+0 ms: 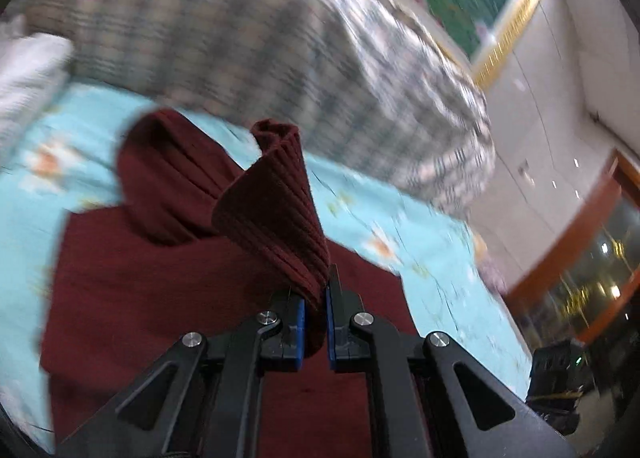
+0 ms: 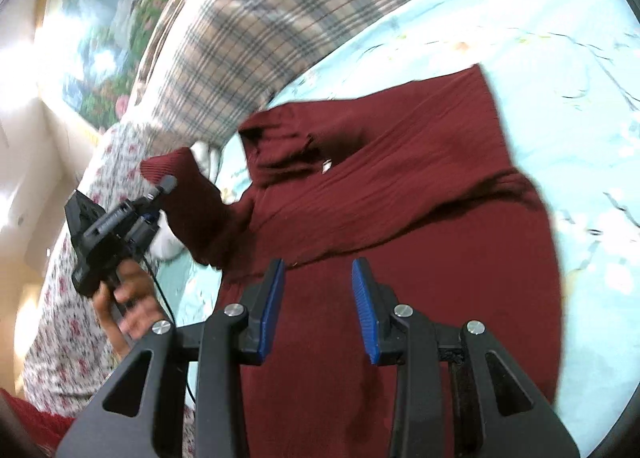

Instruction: Fold large clothes

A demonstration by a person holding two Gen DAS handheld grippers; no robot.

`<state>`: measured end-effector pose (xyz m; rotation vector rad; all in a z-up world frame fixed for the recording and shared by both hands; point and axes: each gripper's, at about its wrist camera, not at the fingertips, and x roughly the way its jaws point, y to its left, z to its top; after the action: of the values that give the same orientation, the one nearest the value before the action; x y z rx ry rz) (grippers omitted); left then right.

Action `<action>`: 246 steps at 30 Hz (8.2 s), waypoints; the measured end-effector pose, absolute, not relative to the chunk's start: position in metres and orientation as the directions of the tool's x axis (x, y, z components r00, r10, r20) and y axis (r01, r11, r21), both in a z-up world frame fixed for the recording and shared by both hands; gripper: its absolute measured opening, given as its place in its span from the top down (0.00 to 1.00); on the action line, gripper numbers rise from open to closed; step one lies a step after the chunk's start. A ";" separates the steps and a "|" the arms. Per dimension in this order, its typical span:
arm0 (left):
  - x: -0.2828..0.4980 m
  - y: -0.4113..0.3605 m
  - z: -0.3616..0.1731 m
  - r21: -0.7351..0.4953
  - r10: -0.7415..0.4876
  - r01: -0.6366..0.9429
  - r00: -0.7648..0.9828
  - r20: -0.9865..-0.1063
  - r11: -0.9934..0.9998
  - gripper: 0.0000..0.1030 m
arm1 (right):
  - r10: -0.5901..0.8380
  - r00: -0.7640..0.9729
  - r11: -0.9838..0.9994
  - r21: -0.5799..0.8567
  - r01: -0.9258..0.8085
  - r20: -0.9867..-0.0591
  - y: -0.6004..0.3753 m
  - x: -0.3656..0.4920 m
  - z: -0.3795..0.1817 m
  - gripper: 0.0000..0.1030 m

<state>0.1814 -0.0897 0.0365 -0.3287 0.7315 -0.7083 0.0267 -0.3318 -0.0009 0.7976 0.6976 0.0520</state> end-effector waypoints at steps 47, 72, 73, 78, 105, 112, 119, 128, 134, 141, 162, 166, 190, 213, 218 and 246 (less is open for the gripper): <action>0.183 0.021 -0.079 -0.279 -0.369 0.245 0.534 -0.761 0.929 0.53 | 0.000 0.579 0.767 0.372 0.523 -0.815 -0.389 0.119 -0.050 0.84; 0.389 0.020 -0.030 -0.313 -0.340 0.144 0.541 -0.769 0.939 0.46 | 0.266 0.649 0.937 0.350 0.000 -0.713 -0.300 0.344 0.005 0.48; 0.399 0.018 -0.032 -0.302 -0.333 0.147 0.540 -0.773 0.942 0.46 | 0.259 0.638 0.947 0.320 -0.020 -0.725 -0.294 0.362 0.003 0.48; 0.441 0.006 -0.037 -0.241 -0.310 0.196 0.549 -0.776 0.950 0.46 | 0.228 0.618 0.973 0.196 -0.121 -0.752 -0.271 0.422 -0.003 0.48; 0.250 -0.071 0.014 -0.097 -0.466 0.516 0.657 -0.593 0.851 0.97 | 0.174 0.836 0.911 0.407 0.064 -0.521 -0.369 0.198 0.050 0.98; 0.190 -0.071 -0.044 -0.094 -0.428 0.507 0.597 -0.678 0.857 0.97 | 0.187 0.763 0.854 0.486 0.185 -0.619 -0.365 0.139 -0.022 0.98; 0.168 -0.059 -0.061 -0.113 -0.424 0.505 0.560 -0.712 0.856 0.97 | 0.157 0.719 0.874 0.434 0.218 -0.677 -0.349 0.115 -0.039 0.98; 0.146 -0.020 -0.023 -0.279 -0.570 0.546 0.485 -0.663 0.790 0.94 | 0.172 0.698 0.843 0.471 0.260 -0.695 -0.361 0.080 -0.035 0.95; 0.167 -0.052 -0.002 -0.277 -0.604 0.581 0.498 -0.623 0.765 0.81 | 0.171 0.731 0.824 0.503 0.261 -0.661 -0.366 0.107 -0.018 0.89; 0.195 -0.068 -0.045 -0.318 -0.590 0.567 0.397 -0.703 0.760 0.81 | 0.203 0.635 0.789 0.509 0.344 -0.745 -0.370 0.167 -0.059 0.70; 0.183 -0.044 -0.072 -0.312 -0.541 0.514 0.387 -0.747 0.799 0.81 | 0.183 0.602 0.792 0.480 0.378 -0.777 -0.350 0.147 -0.070 0.81; 0.161 -0.016 -0.060 -0.309 -0.526 0.481 0.424 -0.737 0.820 0.63 | 0.195 0.692 0.777 0.540 0.324 -0.695 -0.345 0.114 -0.035 0.66; 0.019 0.119 -0.095 -0.509 -0.630 0.395 0.298 -0.717 0.765 0.25 | 0.293 0.688 0.685 0.648 0.333 -0.663 -0.355 -0.084 -0.069 0.57; -0.011 0.109 -0.102 -0.488 -0.642 0.448 0.309 -0.702 0.749 0.93 | 0.388 0.674 0.738 0.650 0.181 -0.629 -0.305 -0.121 -0.085 0.94; -0.008 0.115 -0.080 -0.527 -0.675 0.428 0.367 -0.641 0.734 0.94 | 0.392 0.715 0.734 0.666 0.136 -0.579 -0.304 -0.121 -0.070 0.95; 0.301 0.033 -0.049 -0.486 -0.505 0.196 0.553 -0.663 0.852 0.94 | 0.226 0.772 0.722 0.634 0.277 -0.594 -0.440 0.137 -0.013 0.95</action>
<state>0.3009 0.0328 -0.0485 -0.3796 0.8948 -0.4261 0.1372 -0.4398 -0.0133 0.7811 0.7071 -0.0306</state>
